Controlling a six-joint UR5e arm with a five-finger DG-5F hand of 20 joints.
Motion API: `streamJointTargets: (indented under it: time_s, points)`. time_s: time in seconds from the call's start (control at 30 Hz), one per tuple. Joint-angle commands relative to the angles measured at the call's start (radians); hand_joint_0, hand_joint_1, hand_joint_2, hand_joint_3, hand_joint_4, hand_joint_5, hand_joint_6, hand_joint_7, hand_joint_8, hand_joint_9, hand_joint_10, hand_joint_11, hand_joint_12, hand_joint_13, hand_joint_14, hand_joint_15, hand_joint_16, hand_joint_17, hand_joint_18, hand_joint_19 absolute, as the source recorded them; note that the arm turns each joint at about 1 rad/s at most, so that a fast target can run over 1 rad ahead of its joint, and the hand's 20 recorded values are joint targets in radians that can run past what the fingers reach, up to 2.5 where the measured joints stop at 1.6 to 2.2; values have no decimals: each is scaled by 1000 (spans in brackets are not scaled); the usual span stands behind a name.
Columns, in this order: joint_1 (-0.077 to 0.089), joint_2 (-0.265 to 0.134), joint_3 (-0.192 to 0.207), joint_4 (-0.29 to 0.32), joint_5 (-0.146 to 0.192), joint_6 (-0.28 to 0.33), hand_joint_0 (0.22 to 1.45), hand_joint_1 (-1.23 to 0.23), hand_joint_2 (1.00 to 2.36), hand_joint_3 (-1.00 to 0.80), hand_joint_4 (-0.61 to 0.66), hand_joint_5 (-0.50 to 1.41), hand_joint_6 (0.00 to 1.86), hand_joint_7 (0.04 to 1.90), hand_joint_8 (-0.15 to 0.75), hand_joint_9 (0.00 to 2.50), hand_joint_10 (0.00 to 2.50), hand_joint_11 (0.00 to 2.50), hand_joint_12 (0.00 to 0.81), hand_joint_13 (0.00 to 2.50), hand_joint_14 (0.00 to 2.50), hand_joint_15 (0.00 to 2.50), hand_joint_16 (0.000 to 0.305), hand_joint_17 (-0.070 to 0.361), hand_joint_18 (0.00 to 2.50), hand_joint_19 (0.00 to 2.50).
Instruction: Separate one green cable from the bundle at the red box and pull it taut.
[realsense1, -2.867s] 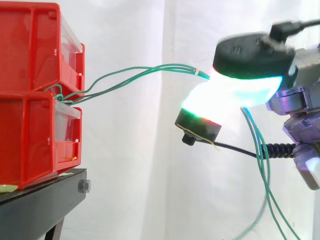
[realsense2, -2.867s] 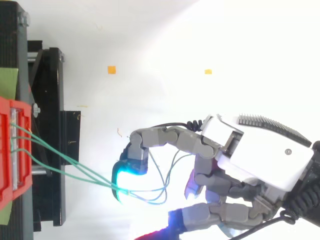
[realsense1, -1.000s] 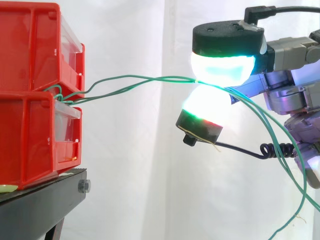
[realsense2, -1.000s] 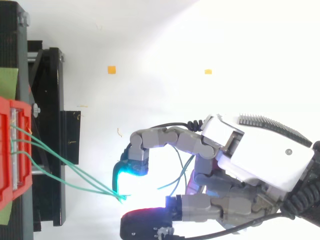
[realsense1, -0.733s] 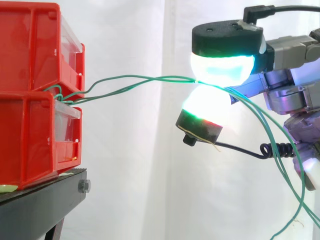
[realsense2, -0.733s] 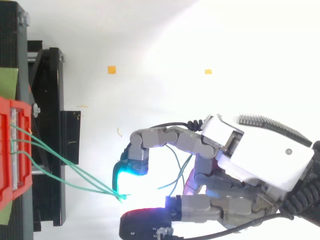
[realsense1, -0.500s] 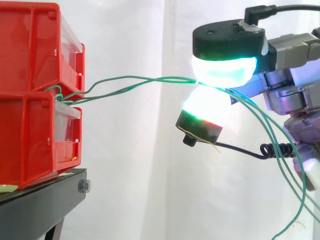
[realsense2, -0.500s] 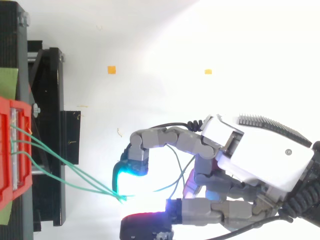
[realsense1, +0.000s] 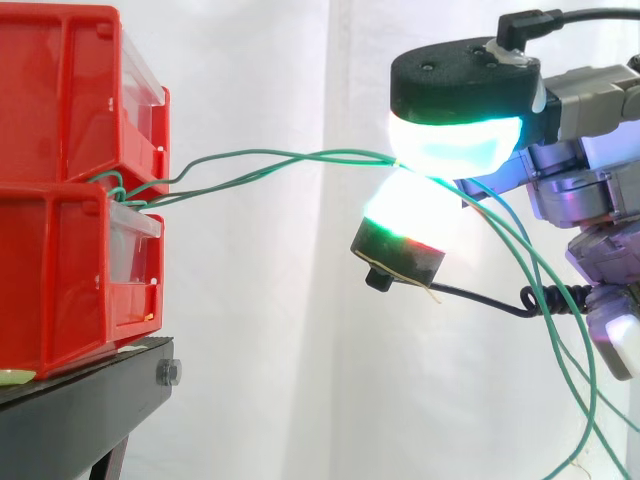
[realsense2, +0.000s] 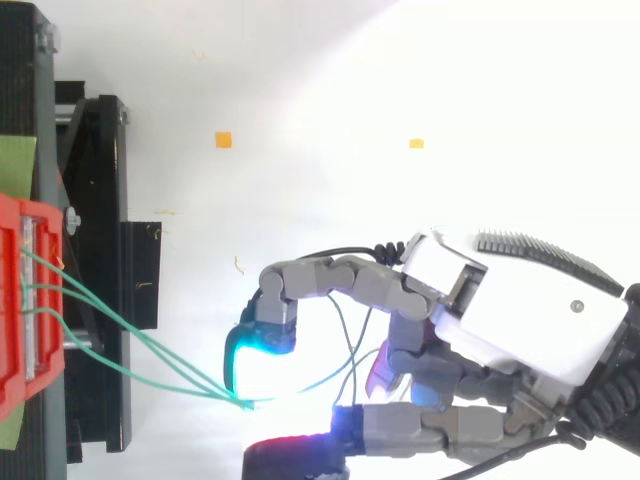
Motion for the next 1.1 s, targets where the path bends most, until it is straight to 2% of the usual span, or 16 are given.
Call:
streamJointTargets:
  time_s: [0.0, 0.4, 0.9, 0.93, 0.97, 1.03, 1.07]
  points:
    - [1, 0, 0, 0, -1, 2, 611, -1059, 1061, 59, 68, 148, 504, 1480, 46, 2500, 2500, 506, 518, 2496, 35, 1122, 68, 154, 1711, 0]
    - [1, 0, 2, -3, 2, 0, 559, -1027, 1143, 5, 90, 142, 504, 1521, 80, 2500, 2500, 553, 544, 2490, 34, 1168, 74, 167, 1671, 0]
    - [-1, 0, 3, -3, 4, 0, 576, -1016, 1078, -11, 111, 130, 503, 1575, 106, 2500, 2500, 547, 551, 2454, 33, 1200, 74, 166, 1561, 0]
    - [1, 0, 2, -3, 4, 2, 599, -1001, 1003, -50, 138, 129, 501, 1583, 126, 2500, 2500, 495, 545, 2446, 32, 1190, 71, 160, 1536, 0]
    - [-1, 0, 3, -3, 4, 0, 600, -1001, 1006, -97, 147, 129, 501, 1584, 121, 2500, 2500, 459, 534, 2440, 32, 1192, 69, 156, 1521, 0]
    - [-1, 0, 3, -3, 4, 0, 561, -967, 1008, -364, 141, 125, 519, 1524, 118, 2500, 2500, 380, 504, 2444, 32, 1210, 64, 143, 1499, 0]
    - [-1, 0, 3, -3, 4, 0, 549, -967, 1005, -416, 139, 122, 530, 1495, 116, 2488, 2500, 376, 488, 2433, 31, 1228, 61, 138, 1472, 0]
